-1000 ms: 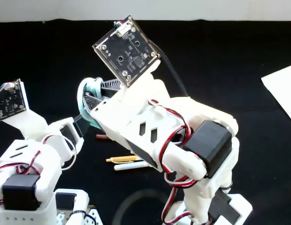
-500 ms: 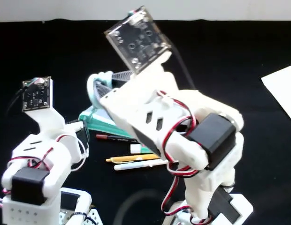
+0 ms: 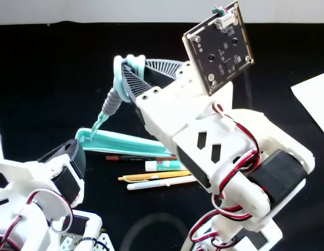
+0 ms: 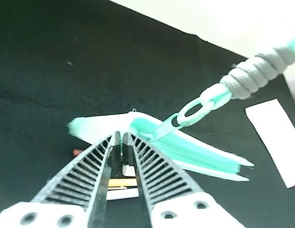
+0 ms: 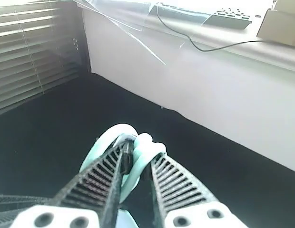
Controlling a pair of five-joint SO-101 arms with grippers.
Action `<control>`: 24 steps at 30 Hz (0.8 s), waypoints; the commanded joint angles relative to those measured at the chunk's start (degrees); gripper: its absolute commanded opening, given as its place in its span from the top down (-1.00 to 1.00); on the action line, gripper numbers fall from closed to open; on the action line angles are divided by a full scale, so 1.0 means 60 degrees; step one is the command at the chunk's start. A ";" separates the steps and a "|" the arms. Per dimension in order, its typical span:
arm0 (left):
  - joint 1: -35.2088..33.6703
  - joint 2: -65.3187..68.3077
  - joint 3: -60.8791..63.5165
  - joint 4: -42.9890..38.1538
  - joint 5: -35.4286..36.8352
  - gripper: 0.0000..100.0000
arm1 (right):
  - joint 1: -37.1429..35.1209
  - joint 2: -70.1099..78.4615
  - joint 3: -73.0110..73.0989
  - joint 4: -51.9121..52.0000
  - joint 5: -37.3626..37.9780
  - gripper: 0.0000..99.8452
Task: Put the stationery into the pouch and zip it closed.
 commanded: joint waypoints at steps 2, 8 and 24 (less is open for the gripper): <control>0.0095 0.0125 0.0198 0.0234 0.0440 0.99 | 0.0374 -0.0183 -0.0315 -0.0535 0.0073 0.99; 0.0095 0.0125 0.1385 0.0220 0.0440 0.99 | 0.0667 -0.0198 0.1590 -0.0681 0.0073 0.99; 0.0037 0.0125 0.1971 -0.0132 0.1319 0.99 | 0.4579 -0.0300 0.3363 -0.0212 0.0073 0.99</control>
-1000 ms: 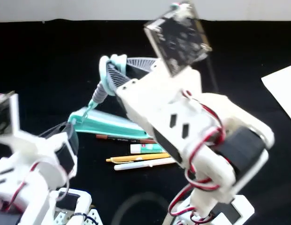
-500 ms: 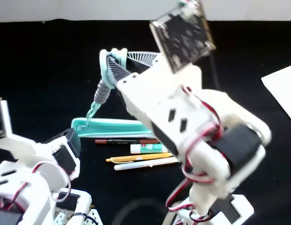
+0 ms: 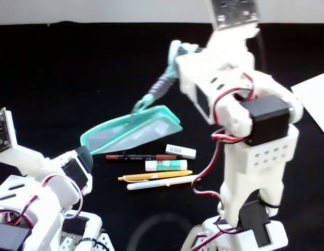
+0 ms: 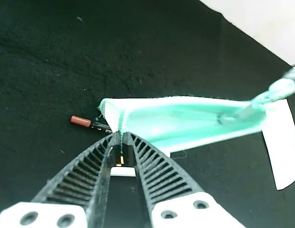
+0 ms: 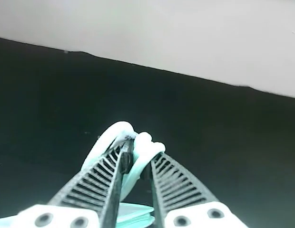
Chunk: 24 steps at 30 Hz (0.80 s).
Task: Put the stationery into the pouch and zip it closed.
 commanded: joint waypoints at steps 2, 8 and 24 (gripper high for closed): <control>0.0037 0.0139 0.0183 -0.0029 0.0088 0.99 | 0.0769 -0.0286 -0.0022 0.0051 0.0073 0.99; 0.0037 0.0139 0.0227 -0.0029 0.0073 0.99 | 0.1106 -0.0286 0.0022 0.0051 0.0073 0.99; 0.0037 0.0139 0.0154 -0.0029 0.0044 0.99 | 0.2176 -0.0286 0.0037 0.0051 0.0073 0.99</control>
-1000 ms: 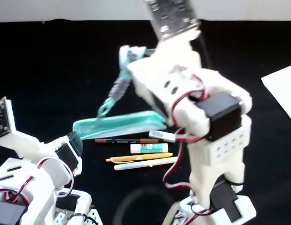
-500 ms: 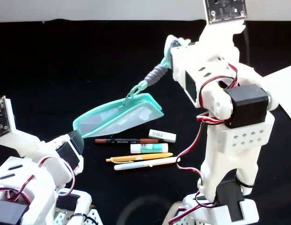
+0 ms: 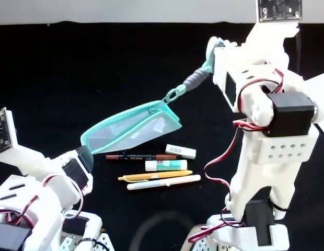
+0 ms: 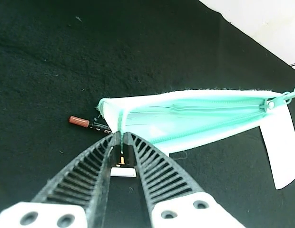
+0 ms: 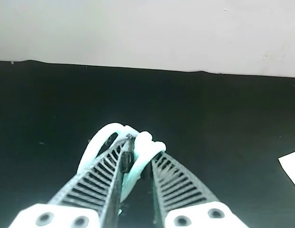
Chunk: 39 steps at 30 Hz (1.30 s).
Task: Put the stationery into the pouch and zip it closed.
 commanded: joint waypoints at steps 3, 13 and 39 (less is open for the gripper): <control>0.0037 0.0139 0.0081 -0.0029 0.0029 0.99 | 0.0315 -0.0300 -0.0037 0.0022 0.0059 0.95; 0.0051 0.0139 0.0095 -0.0029 0.0029 0.99 | -0.1531 -0.0315 -0.0696 0.0022 -0.0513 0.81; 0.0081 0.0139 0.0066 -0.0352 0.0029 0.99 | -0.1736 -0.0315 -0.0564 0.1267 -0.0454 0.51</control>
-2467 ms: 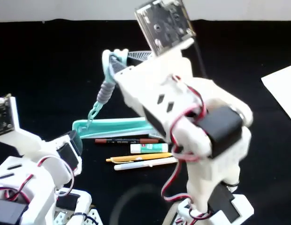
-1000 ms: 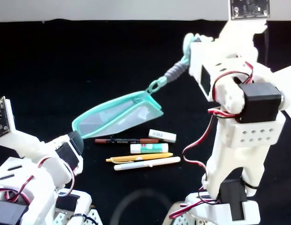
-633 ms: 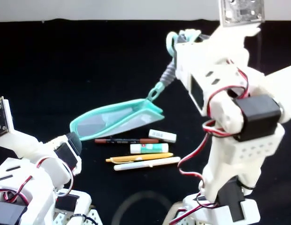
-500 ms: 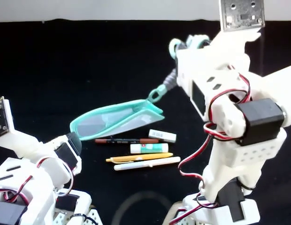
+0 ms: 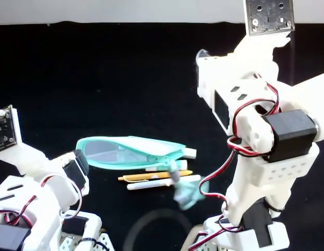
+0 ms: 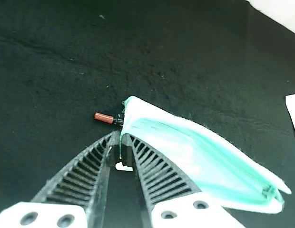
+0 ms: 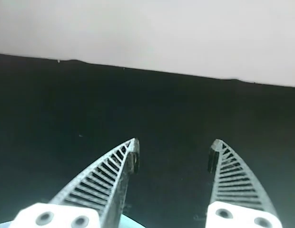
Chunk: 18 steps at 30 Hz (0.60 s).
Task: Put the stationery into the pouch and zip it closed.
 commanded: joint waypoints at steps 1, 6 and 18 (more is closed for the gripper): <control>0.0125 0.0139 0.0022 -0.0366 0.0044 0.99 | -0.0344 -0.0256 0.1033 0.0139 0.0000 0.51; 0.0154 0.0139 0.0139 -0.0967 -0.0293 0.99 | -0.2073 -0.0256 0.2777 0.0110 0.1245 0.51; 0.1004 0.0139 0.1121 -0.1832 -0.1319 0.99 | -0.5590 -0.0168 0.2791 0.0095 0.1744 0.51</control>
